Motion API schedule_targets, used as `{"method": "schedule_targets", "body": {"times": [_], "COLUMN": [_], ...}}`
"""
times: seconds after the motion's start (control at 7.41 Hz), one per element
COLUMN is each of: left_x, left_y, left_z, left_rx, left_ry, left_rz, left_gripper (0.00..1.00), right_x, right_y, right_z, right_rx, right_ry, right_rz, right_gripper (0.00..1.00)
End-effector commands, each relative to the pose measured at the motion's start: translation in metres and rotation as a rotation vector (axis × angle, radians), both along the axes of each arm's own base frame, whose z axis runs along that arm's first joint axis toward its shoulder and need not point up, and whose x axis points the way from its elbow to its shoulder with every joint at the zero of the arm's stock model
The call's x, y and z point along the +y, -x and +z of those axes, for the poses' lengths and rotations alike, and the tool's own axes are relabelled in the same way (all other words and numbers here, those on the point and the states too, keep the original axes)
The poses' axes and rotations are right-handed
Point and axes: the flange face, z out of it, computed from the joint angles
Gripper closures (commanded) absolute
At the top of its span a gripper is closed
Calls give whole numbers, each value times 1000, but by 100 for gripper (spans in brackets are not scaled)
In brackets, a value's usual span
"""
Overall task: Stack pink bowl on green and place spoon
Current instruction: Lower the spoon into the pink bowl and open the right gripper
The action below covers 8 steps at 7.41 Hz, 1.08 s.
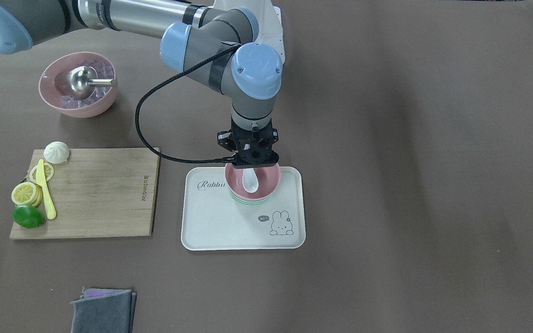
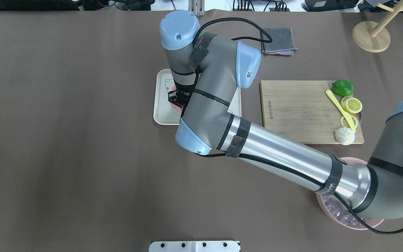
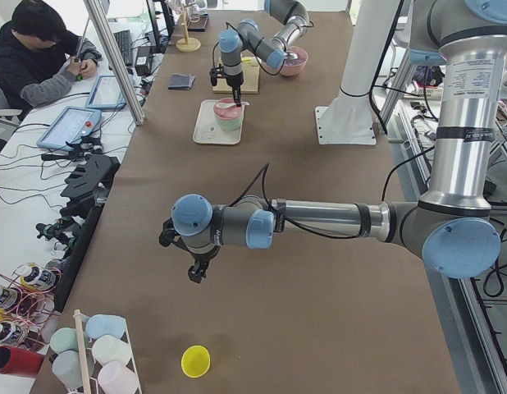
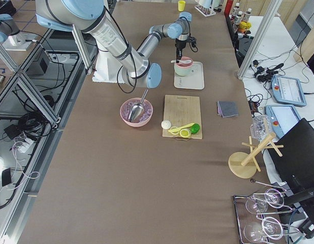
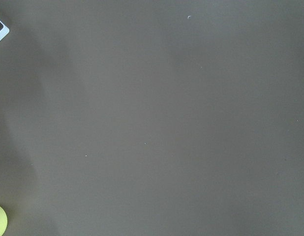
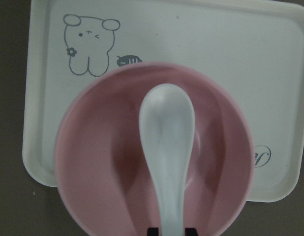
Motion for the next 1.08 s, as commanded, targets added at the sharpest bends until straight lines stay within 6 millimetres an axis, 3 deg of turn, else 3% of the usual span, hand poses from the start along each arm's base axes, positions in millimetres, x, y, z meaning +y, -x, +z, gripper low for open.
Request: {"method": "schedule_targets", "body": {"times": [0.0,0.27,0.4,0.54,0.81,0.94], "left_x": [0,0,3,8,25,47], "left_y": [0,0,1,3,12,20], "left_z": [0,1,4,8,9,5], "left_rx": [0,-3,-4,-12,-8,-5], "left_ry": [0,7,64,113,224,221], "left_rz": [0,-3,-33,-69,-175,-195], "left_gripper": [2,2,2,2,2,2], "right_x": [-1,-18,-44,-77,-133,-141], "right_y": [-2,-20,-45,-88,-179,-229], "right_z": [-2,-7,-3,14,77,110], "right_rx": [-3,1,9,14,31,34], "right_ry": [-1,-31,-47,-88,-75,-56], "right_rz": [6,46,83,72,94,146], "right_gripper": [0,0,0,0,0,0]}}
